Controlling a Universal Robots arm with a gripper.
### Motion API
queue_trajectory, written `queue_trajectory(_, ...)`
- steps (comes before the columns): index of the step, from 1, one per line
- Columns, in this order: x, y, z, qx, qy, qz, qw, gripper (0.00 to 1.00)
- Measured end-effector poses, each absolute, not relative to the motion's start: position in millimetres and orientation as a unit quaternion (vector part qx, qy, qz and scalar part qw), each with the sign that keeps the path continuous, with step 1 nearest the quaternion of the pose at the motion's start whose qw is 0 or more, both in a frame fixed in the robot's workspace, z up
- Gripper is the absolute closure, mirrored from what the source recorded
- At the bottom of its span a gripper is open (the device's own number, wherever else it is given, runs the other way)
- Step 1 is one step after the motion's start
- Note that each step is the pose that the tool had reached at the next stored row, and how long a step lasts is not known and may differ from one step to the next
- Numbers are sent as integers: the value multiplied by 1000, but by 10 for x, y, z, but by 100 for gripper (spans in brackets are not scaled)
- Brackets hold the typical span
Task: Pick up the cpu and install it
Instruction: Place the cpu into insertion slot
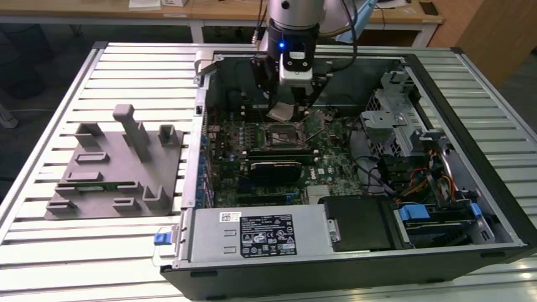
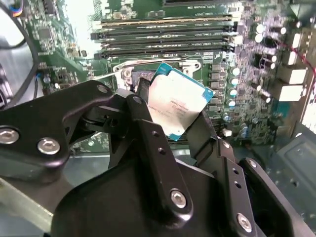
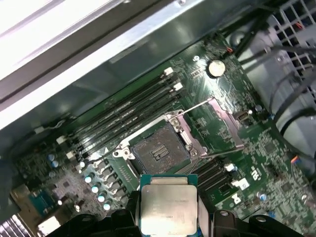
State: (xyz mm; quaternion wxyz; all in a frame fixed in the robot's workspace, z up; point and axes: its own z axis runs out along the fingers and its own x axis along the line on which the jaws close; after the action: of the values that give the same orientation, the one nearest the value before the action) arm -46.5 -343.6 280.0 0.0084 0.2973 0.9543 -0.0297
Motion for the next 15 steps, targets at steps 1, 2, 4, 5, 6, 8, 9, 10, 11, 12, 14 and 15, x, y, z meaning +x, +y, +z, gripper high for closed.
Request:
queue_trajectory(1,-465,-3436,2800,306,952,-30,8,46)
queue_trajectory(2,-465,-3436,2799,314,949,-30,8,46)
queue_trajectory(4,-466,-3437,2799,329,944,-30,7,46)
queue_trajectory(5,-466,-3437,2798,336,941,-30,7,46)
queue_trajectory(6,-465,-3437,2798,345,938,-30,7,46)
queue_trajectory(8,-466,-3436,2797,362,932,-30,6,46)
queue_trajectory(9,-466,-3437,2796,371,928,-30,6,46)
queue_trajectory(10,-465,-3436,2796,379,925,-30,6,46)
queue_trajectory(11,-465,-3436,2795,387,922,-30,5,46)
queue_trajectory(12,-466,-3437,2795,395,918,-30,5,46)
queue_trajectory(14,-466,-3437,2793,411,911,-31,5,46)
queue_trajectory(15,-466,-3437,2793,420,907,-31,4,46)
